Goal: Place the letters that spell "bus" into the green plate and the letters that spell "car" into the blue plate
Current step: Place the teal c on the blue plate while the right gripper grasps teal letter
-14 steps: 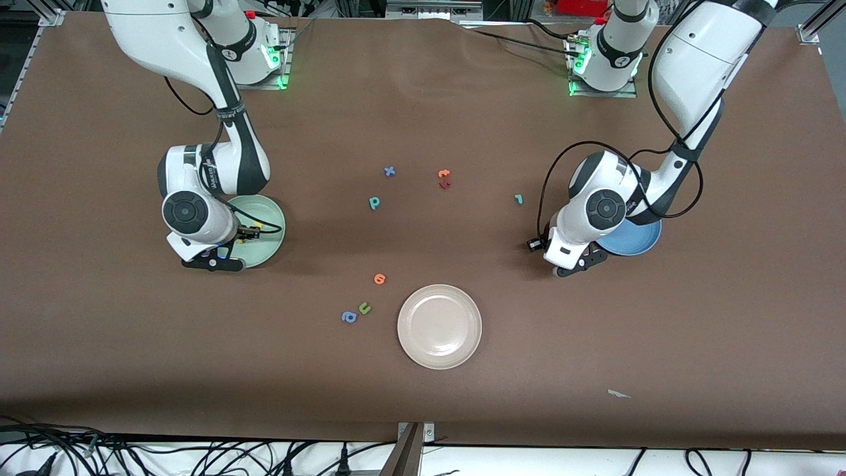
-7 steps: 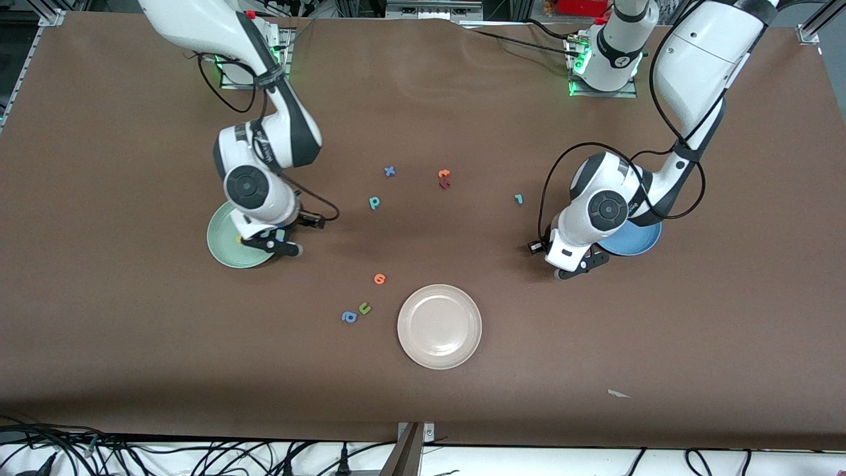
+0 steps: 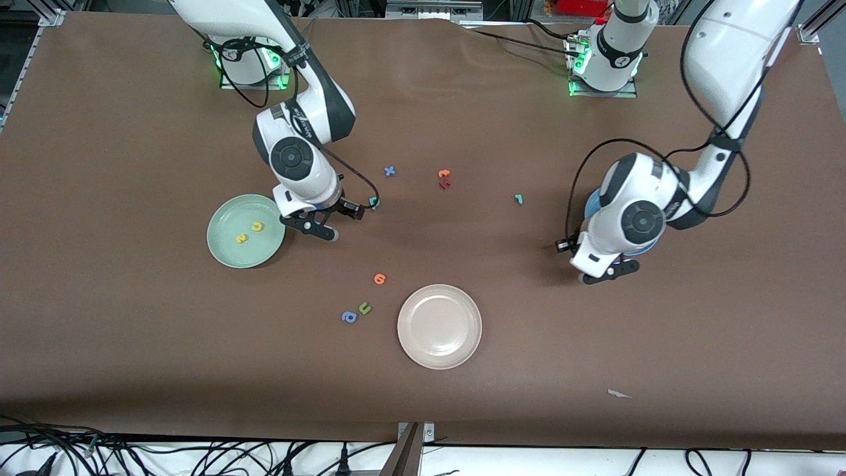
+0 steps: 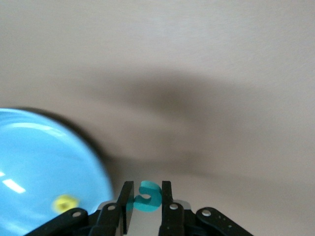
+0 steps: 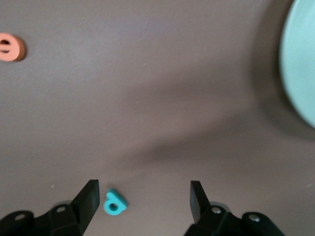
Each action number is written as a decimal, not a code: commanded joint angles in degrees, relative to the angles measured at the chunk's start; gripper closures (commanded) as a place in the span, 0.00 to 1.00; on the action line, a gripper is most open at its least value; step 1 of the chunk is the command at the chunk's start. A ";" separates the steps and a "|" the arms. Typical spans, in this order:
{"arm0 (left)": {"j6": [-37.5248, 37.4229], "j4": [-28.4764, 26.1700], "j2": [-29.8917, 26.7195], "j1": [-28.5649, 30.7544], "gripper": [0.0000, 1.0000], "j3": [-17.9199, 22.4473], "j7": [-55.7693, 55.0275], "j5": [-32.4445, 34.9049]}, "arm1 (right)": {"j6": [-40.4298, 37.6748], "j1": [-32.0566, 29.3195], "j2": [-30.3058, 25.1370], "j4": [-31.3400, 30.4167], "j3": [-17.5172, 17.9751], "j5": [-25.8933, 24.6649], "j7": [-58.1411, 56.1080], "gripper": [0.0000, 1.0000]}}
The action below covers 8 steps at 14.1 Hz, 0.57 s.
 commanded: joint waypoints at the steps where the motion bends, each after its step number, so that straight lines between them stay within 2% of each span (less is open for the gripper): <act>1: -6.99 -1.78 -4.93 3.90 1.00 -0.66 11.27 -2.49 | 2.69 1.37 0.61 -1.62 0.38 0.58 6.45 0.19; 3: -9.64 -3.44 -5.81 6.97 1.00 -0.66 17.61 -2.50 | 4.26 3.56 1.48 -1.62 0.38 0.58 9.20 0.21; 6: -9.47 -7.31 -7.31 11.72 1.00 -0.66 25.70 -2.50 | 7.87 6.38 3.77 -1.62 0.30 0.40 14.38 0.23; 8: -8.16 -9.07 -7.14 12.87 1.00 -0.66 27.22 -1.89 | 8.14 6.65 4.04 -1.62 0.30 0.32 14.39 0.23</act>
